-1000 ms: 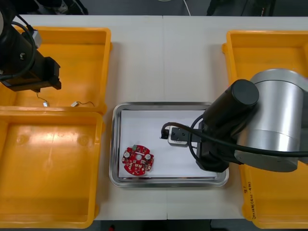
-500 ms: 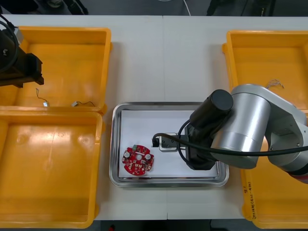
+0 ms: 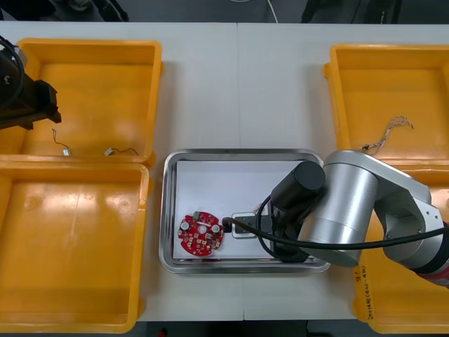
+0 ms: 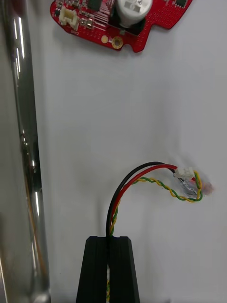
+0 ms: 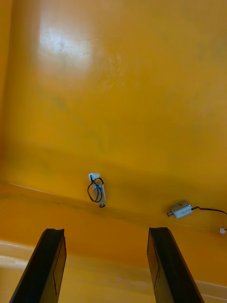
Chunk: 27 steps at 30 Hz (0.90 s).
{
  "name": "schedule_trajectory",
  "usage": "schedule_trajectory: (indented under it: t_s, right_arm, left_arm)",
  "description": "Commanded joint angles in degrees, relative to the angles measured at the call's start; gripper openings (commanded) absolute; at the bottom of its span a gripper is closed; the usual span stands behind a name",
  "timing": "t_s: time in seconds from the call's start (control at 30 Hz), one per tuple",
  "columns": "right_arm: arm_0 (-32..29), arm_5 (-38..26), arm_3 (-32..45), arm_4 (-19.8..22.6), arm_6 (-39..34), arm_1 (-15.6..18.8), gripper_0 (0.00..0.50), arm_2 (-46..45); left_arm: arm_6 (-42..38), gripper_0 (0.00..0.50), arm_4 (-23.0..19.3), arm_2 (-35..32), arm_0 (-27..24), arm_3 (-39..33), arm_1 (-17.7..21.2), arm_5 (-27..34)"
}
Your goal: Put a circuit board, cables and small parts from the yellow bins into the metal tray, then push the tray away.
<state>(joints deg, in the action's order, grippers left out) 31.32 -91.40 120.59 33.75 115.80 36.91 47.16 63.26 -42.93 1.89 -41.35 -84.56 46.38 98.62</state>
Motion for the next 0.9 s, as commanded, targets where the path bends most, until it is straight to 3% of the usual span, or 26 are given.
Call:
schedule_trajectory:
  t_s: [0.03, 0.9]
  right_arm:
    - [-1.26, 0.43, 0.35, -0.79, 0.57, -1.13, 0.0, 0.48]
    - [-2.31, -0.89, -0.88, -2.99, -0.75, -4.12, 0.0, 0.48]
  left_arm:
    - [6.44, 0.5, -0.57, -1.27, -2.5, 1.33, 2.57, -0.71]
    - [7.06, 0.5, -0.49, 7.08, -1.27, 6.6, 2.49, -9.68]
